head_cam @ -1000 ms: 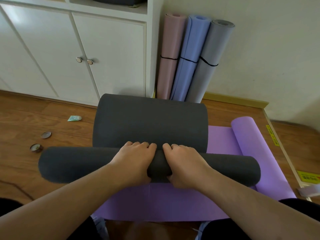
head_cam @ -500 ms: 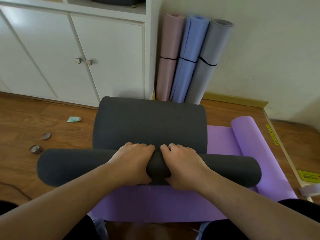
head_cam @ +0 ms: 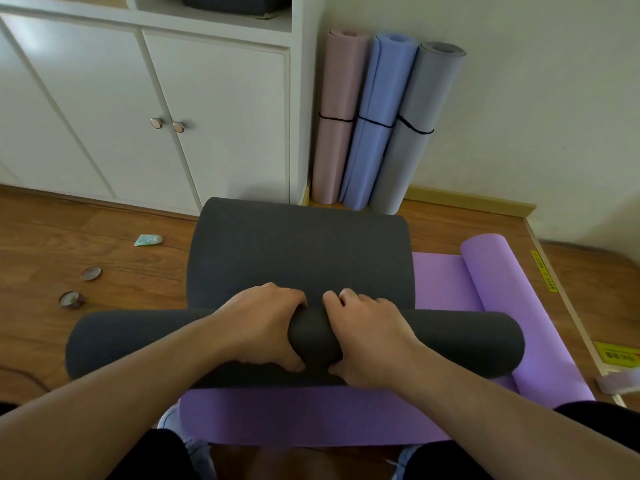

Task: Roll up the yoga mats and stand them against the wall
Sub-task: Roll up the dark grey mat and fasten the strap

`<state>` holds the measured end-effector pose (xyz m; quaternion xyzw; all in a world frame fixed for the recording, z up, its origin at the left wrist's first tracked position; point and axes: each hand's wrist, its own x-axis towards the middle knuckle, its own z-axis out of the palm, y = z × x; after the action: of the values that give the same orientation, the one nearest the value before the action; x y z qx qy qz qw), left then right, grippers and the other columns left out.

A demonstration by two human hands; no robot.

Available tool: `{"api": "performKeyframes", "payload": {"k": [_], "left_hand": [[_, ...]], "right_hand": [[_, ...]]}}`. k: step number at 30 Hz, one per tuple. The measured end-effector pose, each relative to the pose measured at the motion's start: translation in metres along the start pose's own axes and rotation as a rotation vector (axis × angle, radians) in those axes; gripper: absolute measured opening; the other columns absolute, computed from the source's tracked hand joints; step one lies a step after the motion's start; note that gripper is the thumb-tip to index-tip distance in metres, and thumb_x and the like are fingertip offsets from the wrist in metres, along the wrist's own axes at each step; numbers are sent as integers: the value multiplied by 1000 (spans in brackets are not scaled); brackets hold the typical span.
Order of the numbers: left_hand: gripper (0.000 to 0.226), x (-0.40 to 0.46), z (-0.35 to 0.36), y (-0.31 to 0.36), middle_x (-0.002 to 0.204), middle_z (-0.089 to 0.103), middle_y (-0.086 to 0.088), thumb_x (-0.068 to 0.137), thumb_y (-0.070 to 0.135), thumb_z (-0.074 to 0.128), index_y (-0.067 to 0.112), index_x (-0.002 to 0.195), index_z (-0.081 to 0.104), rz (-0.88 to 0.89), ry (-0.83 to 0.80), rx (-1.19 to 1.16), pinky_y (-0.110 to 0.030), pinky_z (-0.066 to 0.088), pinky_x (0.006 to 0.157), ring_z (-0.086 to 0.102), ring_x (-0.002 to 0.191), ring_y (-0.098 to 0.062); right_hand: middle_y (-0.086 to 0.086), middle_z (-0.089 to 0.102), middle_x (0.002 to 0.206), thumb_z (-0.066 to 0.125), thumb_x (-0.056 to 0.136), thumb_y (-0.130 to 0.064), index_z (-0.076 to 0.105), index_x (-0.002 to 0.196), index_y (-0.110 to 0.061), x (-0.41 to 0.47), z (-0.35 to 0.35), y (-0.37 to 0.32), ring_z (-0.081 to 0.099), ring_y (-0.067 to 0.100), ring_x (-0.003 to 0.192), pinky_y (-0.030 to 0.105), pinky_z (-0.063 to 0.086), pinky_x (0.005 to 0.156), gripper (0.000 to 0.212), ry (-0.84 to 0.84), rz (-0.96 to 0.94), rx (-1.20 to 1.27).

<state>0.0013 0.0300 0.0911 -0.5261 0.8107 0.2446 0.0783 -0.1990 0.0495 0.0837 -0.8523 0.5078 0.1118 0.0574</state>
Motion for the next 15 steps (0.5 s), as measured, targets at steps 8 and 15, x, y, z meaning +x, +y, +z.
{"api": "performKeyframes", "payload": {"k": [8, 15], "left_hand": [[84, -5, 30, 14, 124, 51, 7, 68, 62, 82, 26, 132, 41, 40, 273, 343, -34, 48, 99, 56, 113, -17], [70, -2, 12, 6, 104, 61, 11, 67, 61, 84, 30, 117, 45, 1, 156, 112, -34, 57, 80, 63, 92, -13]], "right_hand": [[-2, 62, 106, 75, 80, -54, 50, 115, -23, 2, -8, 3, 65, 22, 87, 39, 56, 74, 53, 54, -35, 12], [0, 53, 128, 91, 68, -60, 33, 142, -24, -2, -8, 1, 60, 24, 112, 42, 54, 89, 100, -3, -15, -7]]}}
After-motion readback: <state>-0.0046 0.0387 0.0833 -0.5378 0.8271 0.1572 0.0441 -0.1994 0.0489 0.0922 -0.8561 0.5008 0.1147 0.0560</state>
